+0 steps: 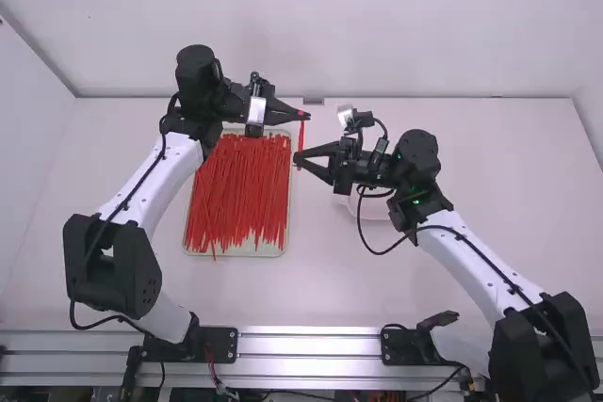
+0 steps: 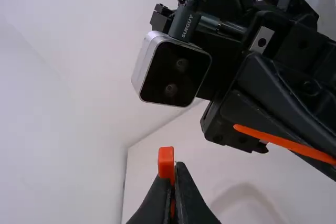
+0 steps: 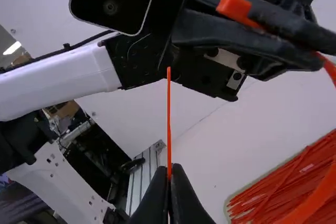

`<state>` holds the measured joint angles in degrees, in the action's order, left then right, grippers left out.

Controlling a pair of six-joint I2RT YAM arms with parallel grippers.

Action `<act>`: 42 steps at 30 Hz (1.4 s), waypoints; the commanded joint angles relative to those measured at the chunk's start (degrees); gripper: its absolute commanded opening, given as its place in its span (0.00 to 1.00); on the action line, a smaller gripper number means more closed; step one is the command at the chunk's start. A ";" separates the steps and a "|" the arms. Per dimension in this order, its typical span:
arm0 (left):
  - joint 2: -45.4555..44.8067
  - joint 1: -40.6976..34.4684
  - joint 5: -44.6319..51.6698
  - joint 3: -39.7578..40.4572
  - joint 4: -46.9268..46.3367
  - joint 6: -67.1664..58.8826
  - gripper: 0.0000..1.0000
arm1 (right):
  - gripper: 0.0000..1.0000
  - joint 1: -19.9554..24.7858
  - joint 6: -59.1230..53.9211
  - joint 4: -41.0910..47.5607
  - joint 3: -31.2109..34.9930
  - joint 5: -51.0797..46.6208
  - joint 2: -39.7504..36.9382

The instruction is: Fasten the cable tie

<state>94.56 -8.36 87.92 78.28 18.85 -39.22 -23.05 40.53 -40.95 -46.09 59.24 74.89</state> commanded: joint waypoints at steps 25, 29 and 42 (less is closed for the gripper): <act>-0.11 -1.03 1.86 1.16 -6.27 -12.33 0.02 | 0.00 -1.36 1.68 2.19 0.52 -5.60 -0.31; -0.11 -1.14 1.42 1.16 -8.26 -14.45 0.02 | 0.00 -1.20 1.70 2.16 0.52 -5.77 -0.31; -0.11 -0.94 1.44 1.16 -8.72 -15.93 0.02 | 0.00 -0.96 1.68 2.64 0.52 -6.82 -0.31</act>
<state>94.56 -8.91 88.27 78.28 9.87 -54.11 -24.21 41.95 -38.30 -46.09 52.69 74.89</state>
